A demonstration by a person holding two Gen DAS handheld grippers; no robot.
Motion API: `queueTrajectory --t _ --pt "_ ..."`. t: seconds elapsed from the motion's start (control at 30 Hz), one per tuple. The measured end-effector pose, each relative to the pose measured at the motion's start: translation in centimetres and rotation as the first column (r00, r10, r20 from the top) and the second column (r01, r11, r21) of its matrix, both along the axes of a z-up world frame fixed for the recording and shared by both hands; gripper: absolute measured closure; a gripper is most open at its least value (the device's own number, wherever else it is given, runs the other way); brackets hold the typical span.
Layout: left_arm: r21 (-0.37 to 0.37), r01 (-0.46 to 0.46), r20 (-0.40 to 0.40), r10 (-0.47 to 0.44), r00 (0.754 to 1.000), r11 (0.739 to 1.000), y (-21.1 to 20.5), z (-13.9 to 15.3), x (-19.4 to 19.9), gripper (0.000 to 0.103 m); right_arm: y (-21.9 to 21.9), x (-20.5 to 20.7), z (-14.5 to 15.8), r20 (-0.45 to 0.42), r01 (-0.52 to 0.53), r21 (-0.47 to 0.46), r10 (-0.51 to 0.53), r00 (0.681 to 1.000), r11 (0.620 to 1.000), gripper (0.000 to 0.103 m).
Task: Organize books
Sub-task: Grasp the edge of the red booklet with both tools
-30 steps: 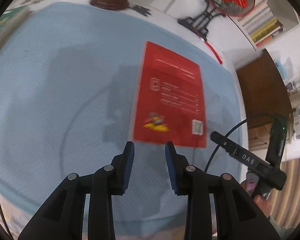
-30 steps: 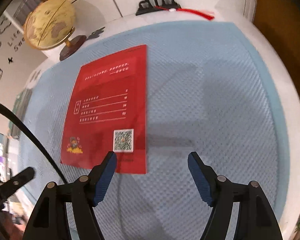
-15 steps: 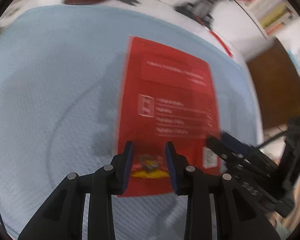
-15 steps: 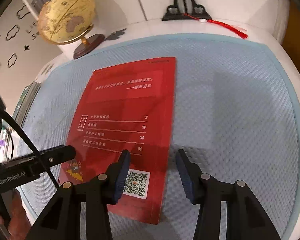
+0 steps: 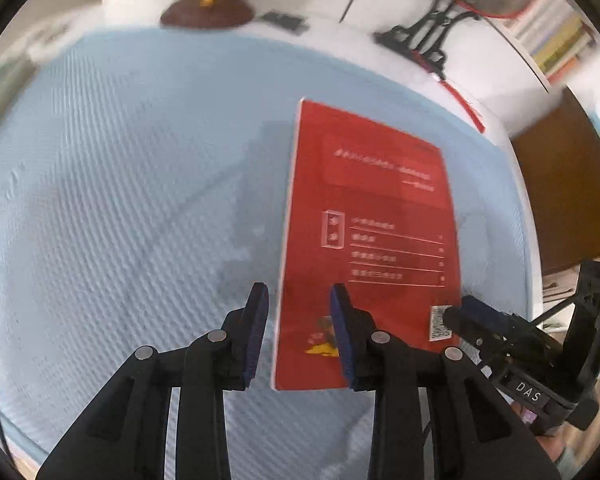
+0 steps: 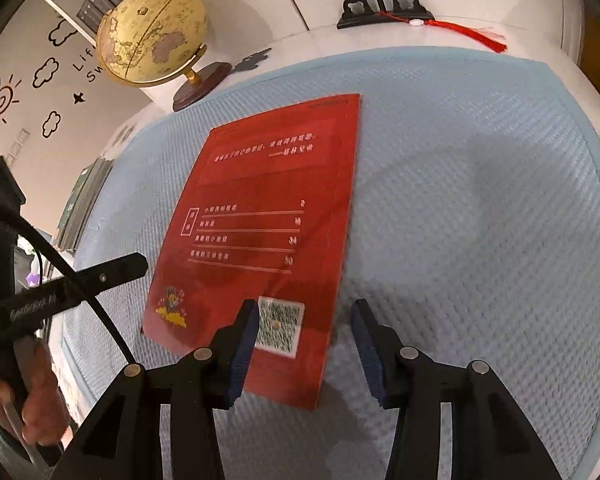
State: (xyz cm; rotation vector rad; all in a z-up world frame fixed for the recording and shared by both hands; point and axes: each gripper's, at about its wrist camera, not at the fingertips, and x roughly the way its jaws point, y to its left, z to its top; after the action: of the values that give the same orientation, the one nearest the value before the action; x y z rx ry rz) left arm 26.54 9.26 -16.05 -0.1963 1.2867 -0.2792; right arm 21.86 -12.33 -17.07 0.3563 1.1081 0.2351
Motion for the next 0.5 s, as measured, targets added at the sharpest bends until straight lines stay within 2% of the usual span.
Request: queueTrajectory --t 0.07,0.2,0.37,0.43,0.5 --pt "-0.018 0.011 -0.050 -0.012 0.999 1.000 -0.2 -1.3 0.1 0.074 0.3 0.5 0.0 0.002 0.009 0.014 -0.009 1.000 1.000 0.052" --pt "-0.005 0.046 -0.018 -0.046 0.999 0.999 -1.4 -1.7 -0.9 0.073 0.1 0.8 -0.1 -0.005 0.013 0.039 -0.013 1.000 0.999 0.051" --pt "-0.021 0.103 -0.050 -0.104 0.993 0.994 -2.1 -1.7 -1.2 0.073 -2.0 0.3 -0.5 -0.048 0.035 0.160 -0.028 0.998 0.986 0.051" --pt "-0.023 0.118 -0.060 -0.119 0.991 0.993 -1.9 -1.7 -2.1 0.073 -2.6 -0.1 -0.5 -0.079 0.021 0.197 -0.006 0.997 0.980 0.051" --pt "-0.033 0.131 -0.067 -0.133 0.989 0.991 -1.8 -1.7 -3.4 0.073 -2.7 -1.0 0.3 -0.081 -0.065 0.219 0.084 0.993 0.974 0.049"
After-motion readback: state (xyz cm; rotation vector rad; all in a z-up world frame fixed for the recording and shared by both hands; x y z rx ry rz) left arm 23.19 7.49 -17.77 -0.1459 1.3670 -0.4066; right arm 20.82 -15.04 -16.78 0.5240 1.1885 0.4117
